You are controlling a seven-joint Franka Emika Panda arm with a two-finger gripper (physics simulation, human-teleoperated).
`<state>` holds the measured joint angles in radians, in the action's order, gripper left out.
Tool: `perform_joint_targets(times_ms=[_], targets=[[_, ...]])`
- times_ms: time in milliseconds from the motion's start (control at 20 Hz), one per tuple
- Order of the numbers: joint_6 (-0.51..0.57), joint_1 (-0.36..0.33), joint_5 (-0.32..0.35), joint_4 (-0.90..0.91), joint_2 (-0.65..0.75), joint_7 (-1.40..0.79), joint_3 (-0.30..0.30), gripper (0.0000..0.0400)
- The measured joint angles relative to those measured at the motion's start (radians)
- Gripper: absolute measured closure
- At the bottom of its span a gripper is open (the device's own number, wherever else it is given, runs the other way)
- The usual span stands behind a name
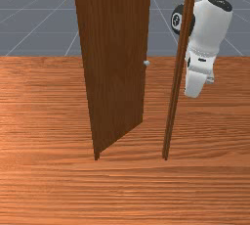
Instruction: Open the door
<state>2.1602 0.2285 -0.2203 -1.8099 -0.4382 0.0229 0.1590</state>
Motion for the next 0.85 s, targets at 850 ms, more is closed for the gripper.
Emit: perform_joint_targets(times_ms=[850], targets=[[0.086, -0.421, 0.041, 0.064, -0.057, 0.986, -0.017, 0.0400]])
